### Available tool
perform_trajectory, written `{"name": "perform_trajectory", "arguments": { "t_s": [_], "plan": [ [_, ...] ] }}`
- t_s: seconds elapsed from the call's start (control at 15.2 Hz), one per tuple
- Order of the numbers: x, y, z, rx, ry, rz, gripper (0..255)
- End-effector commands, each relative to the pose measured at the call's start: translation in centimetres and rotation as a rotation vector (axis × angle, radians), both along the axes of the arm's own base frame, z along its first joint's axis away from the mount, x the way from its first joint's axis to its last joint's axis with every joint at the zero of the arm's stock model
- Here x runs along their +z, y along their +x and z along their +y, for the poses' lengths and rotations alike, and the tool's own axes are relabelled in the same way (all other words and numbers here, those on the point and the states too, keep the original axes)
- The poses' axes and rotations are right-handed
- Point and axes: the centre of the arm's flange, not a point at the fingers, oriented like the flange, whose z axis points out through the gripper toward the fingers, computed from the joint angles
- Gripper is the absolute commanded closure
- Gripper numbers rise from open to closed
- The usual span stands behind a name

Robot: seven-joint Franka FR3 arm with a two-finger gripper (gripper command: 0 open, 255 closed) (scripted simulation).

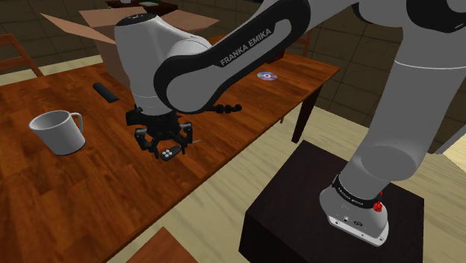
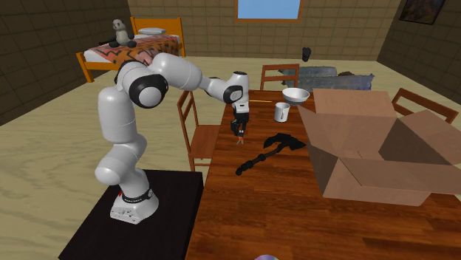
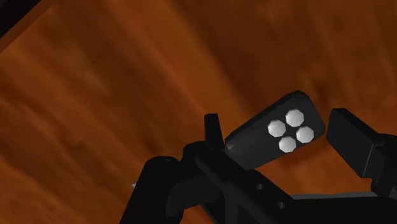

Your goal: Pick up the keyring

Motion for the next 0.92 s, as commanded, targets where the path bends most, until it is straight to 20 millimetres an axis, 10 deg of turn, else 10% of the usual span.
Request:
{"name": "perform_trajectory", "arguments": {
  "t_s": [0.0, 0.86],
  "plan": [
    [0.0, 0.0, 0.0, 0.000, 0.000, 0.000, 255],
    [5.3, 0.0, 0.0, 0.000, 0.000, 0.000, 255]
  ]
}}
